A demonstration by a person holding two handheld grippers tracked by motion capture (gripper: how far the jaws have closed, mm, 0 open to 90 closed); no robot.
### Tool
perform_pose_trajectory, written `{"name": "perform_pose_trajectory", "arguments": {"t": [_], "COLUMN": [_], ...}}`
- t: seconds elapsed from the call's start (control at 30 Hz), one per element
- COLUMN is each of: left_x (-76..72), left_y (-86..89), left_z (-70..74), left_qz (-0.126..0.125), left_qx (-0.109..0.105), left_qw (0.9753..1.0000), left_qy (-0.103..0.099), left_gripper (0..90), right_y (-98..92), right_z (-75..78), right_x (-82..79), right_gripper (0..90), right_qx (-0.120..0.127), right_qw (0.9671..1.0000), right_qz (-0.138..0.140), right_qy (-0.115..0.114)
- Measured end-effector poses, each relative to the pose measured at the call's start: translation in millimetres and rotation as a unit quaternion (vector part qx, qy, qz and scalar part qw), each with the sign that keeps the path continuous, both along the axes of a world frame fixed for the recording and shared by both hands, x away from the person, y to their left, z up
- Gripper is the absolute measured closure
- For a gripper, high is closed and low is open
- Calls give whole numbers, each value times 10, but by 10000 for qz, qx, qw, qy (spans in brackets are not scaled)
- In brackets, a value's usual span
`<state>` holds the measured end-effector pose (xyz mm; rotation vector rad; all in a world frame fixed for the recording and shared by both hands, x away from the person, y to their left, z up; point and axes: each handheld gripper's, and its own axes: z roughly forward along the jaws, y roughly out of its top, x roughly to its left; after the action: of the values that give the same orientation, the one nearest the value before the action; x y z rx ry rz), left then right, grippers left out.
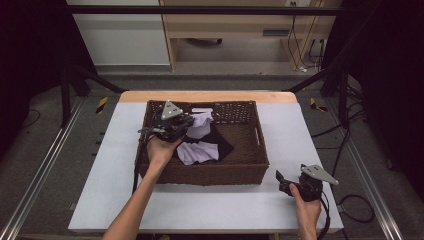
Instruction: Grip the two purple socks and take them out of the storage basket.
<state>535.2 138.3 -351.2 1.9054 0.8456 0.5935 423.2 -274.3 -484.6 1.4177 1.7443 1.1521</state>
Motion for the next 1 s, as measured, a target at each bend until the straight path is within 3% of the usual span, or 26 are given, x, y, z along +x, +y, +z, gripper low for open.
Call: {"name": "perform_pose_trajectory", "arguments": {"t": [0.07,0.3,0.47,1.0], "left_x": [-86,-258,-476,-1035], "left_y": [57,189,290,493], "left_z": [109,279,416,650], "left_qz": [-54,-189,-352,-813], "left_qx": [-95,-309,-531,-707], "left_qw": [9998,9987,9964,9905], "left_qy": [-168,-356,-561,-854], "left_gripper": [857,857,857,856], "right_y": [1,1,0,3], "right_z": [0,0,-1,0], "right_x": [0,-1,0,-3], "right_gripper": [52,52,52,52], "right_qx": [-3,1,1,-21], "right_qw": [10000,10000,10000,10000], "right_qz": [-2,-11,-14,-24], "right_qy": [1,3,-11,-19]}}
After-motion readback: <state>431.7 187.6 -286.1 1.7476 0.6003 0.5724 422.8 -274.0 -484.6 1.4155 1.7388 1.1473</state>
